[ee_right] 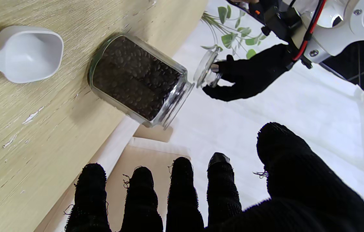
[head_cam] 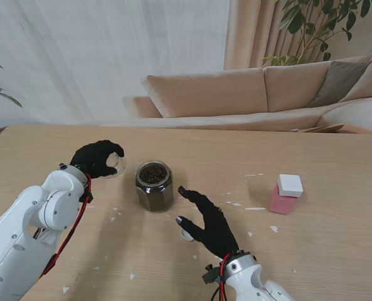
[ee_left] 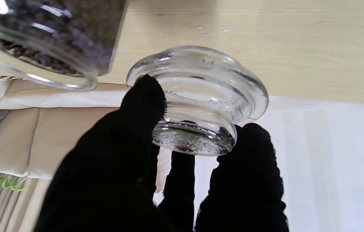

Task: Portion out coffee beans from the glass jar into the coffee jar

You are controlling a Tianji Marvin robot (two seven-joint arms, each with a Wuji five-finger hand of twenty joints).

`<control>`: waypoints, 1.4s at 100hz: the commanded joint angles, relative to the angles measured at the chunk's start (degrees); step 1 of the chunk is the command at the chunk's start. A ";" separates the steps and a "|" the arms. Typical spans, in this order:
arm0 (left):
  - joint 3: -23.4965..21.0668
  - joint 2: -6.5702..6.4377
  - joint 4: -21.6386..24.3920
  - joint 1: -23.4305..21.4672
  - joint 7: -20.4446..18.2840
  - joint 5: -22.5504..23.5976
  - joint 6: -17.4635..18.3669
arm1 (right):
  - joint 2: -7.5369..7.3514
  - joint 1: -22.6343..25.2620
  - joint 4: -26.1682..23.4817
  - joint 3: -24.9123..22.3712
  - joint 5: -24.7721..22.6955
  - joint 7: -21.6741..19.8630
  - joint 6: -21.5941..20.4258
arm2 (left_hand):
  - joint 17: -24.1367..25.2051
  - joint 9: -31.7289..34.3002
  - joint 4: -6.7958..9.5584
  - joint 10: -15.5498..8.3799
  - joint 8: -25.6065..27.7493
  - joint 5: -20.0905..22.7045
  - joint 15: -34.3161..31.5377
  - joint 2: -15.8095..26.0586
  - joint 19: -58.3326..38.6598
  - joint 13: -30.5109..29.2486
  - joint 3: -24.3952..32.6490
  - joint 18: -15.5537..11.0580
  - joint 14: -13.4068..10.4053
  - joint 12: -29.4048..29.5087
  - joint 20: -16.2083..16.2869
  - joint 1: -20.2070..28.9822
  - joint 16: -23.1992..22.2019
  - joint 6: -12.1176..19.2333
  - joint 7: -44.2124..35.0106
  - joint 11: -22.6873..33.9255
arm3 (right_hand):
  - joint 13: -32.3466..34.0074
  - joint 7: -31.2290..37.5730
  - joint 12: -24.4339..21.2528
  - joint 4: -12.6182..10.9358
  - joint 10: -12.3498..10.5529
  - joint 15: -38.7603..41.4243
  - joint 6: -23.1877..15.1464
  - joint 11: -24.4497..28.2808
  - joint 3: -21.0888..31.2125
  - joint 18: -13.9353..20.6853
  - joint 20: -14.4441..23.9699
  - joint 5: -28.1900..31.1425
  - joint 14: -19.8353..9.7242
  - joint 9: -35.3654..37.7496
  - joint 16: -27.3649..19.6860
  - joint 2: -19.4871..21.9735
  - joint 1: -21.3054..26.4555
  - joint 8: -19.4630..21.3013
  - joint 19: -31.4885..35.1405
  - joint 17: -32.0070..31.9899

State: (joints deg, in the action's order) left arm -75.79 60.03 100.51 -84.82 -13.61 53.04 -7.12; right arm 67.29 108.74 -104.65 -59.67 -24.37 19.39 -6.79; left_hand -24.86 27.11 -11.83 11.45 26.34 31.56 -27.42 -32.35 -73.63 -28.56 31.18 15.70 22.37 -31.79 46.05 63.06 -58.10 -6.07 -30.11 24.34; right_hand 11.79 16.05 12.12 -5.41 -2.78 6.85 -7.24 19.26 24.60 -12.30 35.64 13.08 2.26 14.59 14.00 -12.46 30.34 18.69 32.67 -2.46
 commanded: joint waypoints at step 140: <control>4.44 1.82 -19.24 0.49 12.15 -5.22 -7.14 | 0.40 1.06 -0.24 -0.30 -0.68 0.51 -0.42 | 10.58 -4.83 8.57 -1.69 -0.83 -4.34 -5.41 12.99 12.49 7.96 12.23 -1.65 -9.28 2.66 -2.12 1.87 14.76 -4.35 -3.30 4.73 | 0.40 0.72 -0.08 0.69 -0.87 0.24 0.78 0.39 -0.82 0.27 0.41 0.86 -0.12 0.17 0.29 1.09 0.69 0.19 0.81 0.07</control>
State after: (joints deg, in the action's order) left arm -71.17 61.72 80.07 -83.90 -0.05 47.68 -14.09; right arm 67.45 109.53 -104.82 -60.17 -25.03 20.60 -6.96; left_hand -16.00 22.99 -9.77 10.87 25.81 27.74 -28.30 -28.72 -62.24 -22.08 34.86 15.76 21.12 -28.95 44.86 62.50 -47.04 -6.70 -31.12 25.00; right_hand 11.79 16.10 12.11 -5.41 -2.78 6.86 -7.24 19.27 24.60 -12.30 35.64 13.09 2.26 14.59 14.00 -12.46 30.34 18.69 32.67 -2.46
